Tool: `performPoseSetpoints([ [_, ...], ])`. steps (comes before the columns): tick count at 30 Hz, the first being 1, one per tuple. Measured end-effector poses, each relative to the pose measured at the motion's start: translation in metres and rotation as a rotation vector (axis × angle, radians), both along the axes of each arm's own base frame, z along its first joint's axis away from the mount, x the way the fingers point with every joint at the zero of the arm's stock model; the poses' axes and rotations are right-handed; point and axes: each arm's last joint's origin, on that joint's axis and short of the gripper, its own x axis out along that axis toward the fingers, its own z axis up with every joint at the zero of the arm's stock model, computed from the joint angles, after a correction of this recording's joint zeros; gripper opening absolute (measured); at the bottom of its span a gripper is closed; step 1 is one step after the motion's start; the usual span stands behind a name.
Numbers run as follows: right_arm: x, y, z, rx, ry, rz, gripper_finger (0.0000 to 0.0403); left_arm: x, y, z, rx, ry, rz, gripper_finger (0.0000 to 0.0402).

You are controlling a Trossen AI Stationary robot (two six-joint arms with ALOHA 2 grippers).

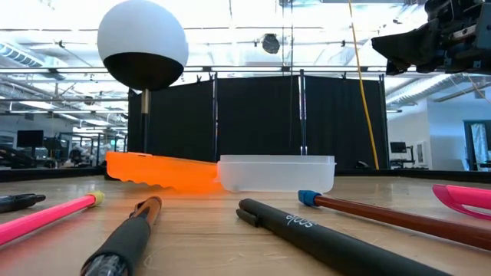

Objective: Pick & place school supplies into a supply box
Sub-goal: Put the left transparent pen into the orange supply box

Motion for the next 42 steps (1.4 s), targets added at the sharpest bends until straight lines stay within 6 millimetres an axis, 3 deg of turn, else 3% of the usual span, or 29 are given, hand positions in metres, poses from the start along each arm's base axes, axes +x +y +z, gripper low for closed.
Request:
performPoseSetpoints([
  [6, 0.000, 0.000, 0.000, -0.003, -0.001, 0.000, 0.0000, 0.005, 0.013, -0.016, -0.048, 0.084, 0.082, 0.0201],
  [15, 0.000, 0.000, 0.000, 0.008, -0.001, 0.001, 0.0000, 0.002, 0.023, -0.051, -0.118, 0.182, 0.034, 0.0204],
  [25, 0.000, 0.000, -0.001, 0.034, 0.007, 0.005, 0.0000, -0.002, 0.030, -0.083, -0.184, 0.153, 0.000, 0.0204],
  [29, 0.000, 0.000, -0.001, 0.034, 0.015, 0.005, 0.0000, -0.005, 0.035, -0.093, -0.217, 0.195, 0.010, 0.0171],
  [36, 0.000, 0.000, -0.003, 0.034, 0.032, 0.005, 0.0000, -0.003, 0.038, -0.094, -0.227, 0.198, -0.015, 0.0035],
  [42, 0.001, 0.000, -0.004, 0.032, 0.045, 0.004, 0.0000, -0.005, 0.040, -0.090, -0.185, 0.181, -0.021, 0.0032],
])
